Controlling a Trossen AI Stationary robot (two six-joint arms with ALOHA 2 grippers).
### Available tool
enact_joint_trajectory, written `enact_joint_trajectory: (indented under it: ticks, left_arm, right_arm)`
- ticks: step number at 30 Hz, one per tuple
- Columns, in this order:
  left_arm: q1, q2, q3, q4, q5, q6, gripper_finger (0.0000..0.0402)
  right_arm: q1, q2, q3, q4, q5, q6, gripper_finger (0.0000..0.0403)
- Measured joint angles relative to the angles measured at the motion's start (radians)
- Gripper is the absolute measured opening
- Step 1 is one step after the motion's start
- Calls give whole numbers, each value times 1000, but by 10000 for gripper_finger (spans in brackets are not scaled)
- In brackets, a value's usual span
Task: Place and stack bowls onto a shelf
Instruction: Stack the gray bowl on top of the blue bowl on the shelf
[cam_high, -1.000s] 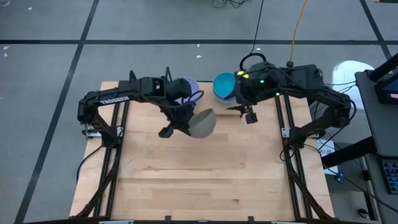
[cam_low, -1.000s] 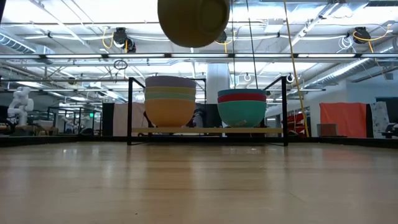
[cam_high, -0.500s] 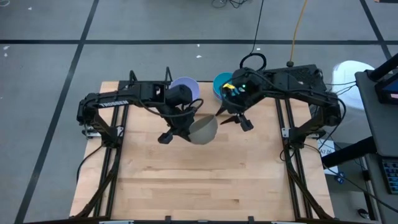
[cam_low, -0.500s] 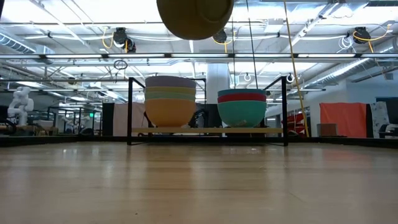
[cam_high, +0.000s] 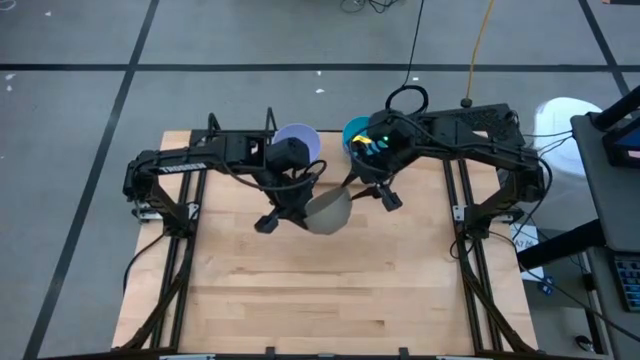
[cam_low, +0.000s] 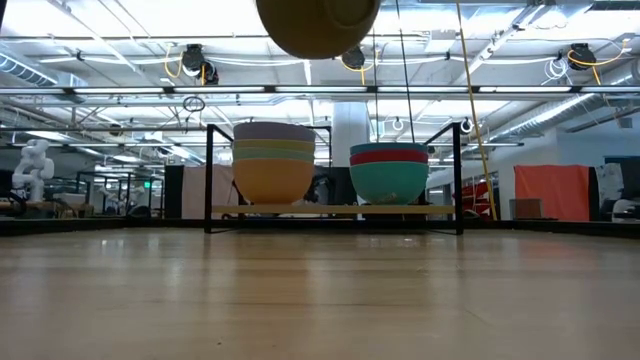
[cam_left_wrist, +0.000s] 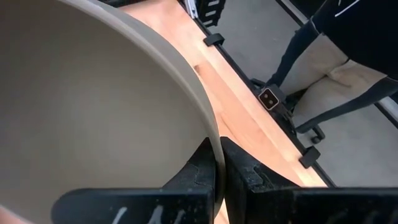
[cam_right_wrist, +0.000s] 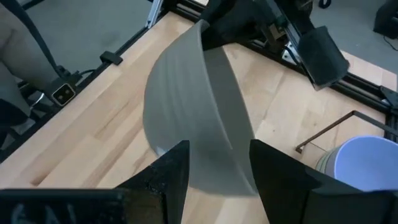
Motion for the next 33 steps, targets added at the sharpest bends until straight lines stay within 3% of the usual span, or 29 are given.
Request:
enact_joint_trajectory:
  ticks: [8,17,21,27,33]
  left_arm:
    - [-1,0,-1,4,6,-3,8]
    - [5,0,-3,-12,-3,-6,8]
    - [14,0,-3,-14,-20,11,8]
    - [30,0,-3,-14,-21,27,8]
    - [33,0,-3,-15,-35,52,8]
  right_arm:
    - [0,35,0,17,-76,-1,162]
    - [12,82,1,-9,-87,0,162]
    - [12,87,1,-15,-173,-1,154]
    - [11,86,1,-17,-199,-9,108]
    - [13,86,0,-45,-225,-140,28]
